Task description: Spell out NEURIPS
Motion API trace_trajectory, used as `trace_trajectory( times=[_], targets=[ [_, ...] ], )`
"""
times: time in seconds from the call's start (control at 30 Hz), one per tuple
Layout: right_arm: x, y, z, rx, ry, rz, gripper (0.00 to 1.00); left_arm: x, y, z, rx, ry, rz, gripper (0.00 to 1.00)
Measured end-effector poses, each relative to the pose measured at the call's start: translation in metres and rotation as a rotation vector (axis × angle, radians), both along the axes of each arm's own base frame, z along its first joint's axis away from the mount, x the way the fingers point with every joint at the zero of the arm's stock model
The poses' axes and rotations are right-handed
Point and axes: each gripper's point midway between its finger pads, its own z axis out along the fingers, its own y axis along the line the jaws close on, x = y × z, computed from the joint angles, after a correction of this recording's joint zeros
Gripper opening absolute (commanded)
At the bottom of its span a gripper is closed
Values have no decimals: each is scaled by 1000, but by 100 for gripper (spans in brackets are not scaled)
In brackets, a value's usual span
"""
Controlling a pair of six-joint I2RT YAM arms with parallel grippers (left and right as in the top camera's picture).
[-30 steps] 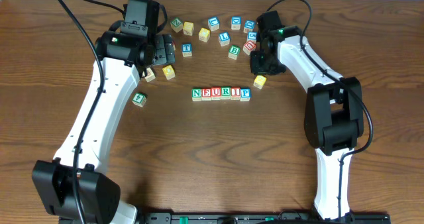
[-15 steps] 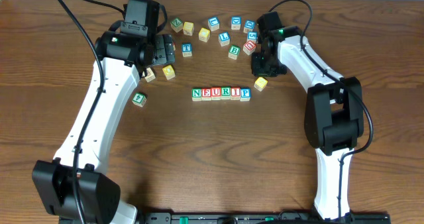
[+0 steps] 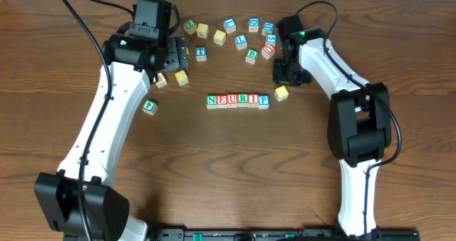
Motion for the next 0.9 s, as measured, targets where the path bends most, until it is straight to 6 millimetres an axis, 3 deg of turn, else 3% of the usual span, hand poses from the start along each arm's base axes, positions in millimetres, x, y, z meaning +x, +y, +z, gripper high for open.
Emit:
trace_trajectory(
  times=[0.47, 0.9],
  targets=[
    [-13, -20, -1, -16, 66, -116, 15, 0, 0, 0, 0, 0, 0, 98],
    [-18, -23, -1, -22, 87, -125, 18, 0, 0, 0, 0, 0, 0, 98]
  ],
)
